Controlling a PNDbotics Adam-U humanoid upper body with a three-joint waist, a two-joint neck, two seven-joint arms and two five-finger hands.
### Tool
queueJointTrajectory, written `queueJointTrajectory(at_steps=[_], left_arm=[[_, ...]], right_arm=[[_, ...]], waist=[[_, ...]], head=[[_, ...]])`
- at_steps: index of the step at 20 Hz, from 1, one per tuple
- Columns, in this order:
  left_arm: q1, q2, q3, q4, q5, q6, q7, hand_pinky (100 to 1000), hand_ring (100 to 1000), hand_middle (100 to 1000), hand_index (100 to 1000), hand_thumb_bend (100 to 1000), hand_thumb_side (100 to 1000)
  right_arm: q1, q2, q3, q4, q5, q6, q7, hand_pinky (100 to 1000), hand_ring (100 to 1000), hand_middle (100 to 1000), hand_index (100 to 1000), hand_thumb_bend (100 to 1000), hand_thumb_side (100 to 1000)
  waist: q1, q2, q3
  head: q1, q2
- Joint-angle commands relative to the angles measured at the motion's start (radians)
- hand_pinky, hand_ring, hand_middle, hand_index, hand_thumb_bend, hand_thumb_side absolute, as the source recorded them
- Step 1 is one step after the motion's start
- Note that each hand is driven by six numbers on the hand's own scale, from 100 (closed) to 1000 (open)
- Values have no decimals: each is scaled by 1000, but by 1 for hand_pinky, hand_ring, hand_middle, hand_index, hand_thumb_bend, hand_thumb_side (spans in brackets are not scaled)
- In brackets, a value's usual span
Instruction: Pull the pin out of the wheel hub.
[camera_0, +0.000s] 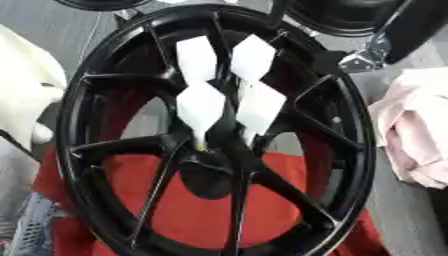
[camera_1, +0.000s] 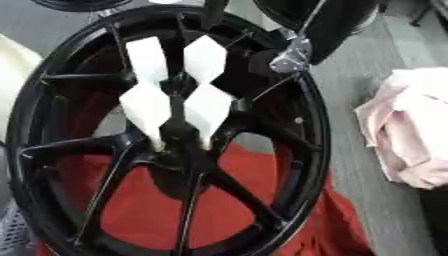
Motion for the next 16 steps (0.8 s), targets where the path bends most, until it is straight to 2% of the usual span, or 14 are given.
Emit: queueJointTrajectory(at_steps=[1,16], left_arm=[[-3,26,7,-12,-2,-1,3,827,742,652,918,170,885],[-8,28,6,-12,6,1,3,828,742,653,918,169,900]], right_arm=[[-24,-3,-19,29,25,-17,5,891,876,768,822,290,100],[-37,31,-16,68,75,-63,5,891,892,817,858,320,100]], waist=[[4,-14,3],[1,29,35]], head=[[-2,-15],[-19,-18]])
